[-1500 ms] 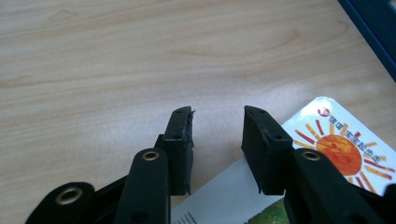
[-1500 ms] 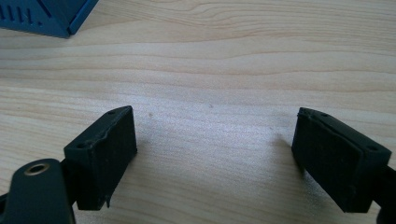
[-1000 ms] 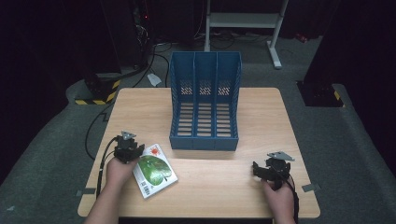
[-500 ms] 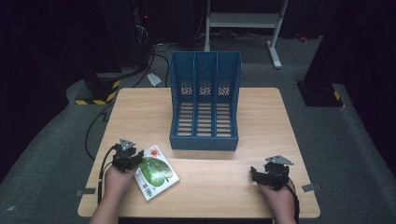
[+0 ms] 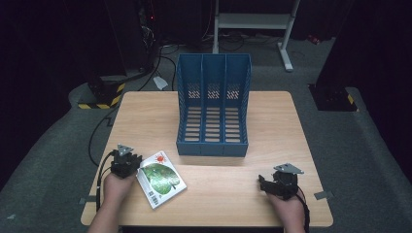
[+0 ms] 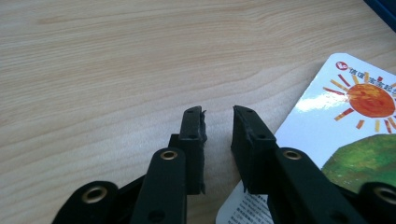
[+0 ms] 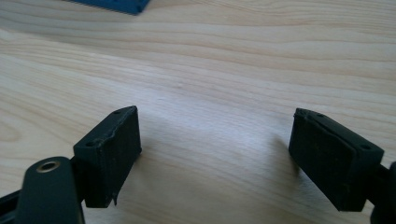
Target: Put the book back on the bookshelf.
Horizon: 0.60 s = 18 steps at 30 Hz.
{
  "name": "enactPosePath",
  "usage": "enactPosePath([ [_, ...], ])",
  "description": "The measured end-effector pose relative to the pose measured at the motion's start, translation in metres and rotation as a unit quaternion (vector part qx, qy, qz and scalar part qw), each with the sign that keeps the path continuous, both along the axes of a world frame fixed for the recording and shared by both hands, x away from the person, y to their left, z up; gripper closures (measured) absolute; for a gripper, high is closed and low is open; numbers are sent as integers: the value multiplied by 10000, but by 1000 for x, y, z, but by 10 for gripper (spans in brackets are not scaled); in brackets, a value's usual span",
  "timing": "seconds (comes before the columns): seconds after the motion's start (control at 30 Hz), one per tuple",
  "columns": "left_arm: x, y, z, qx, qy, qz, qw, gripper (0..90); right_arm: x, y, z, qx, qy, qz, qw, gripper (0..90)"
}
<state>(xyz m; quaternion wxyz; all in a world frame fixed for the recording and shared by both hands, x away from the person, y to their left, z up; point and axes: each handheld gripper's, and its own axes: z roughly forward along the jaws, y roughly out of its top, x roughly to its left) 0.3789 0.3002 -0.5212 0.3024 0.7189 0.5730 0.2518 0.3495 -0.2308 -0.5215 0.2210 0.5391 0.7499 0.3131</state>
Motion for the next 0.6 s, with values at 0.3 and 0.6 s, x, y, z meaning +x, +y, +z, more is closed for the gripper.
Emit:
enactPosePath([
  [0.3, -32, -16, -1, 158, -83, -127, 9998, 725, -23, 33, 9, 328, -269, 616, 9972, 200],
  [0.6, -55, -13, -3, -103, -116, -379, 9992, 695, -35, 62, 12, 554, -266, 994, 9932, 222],
])
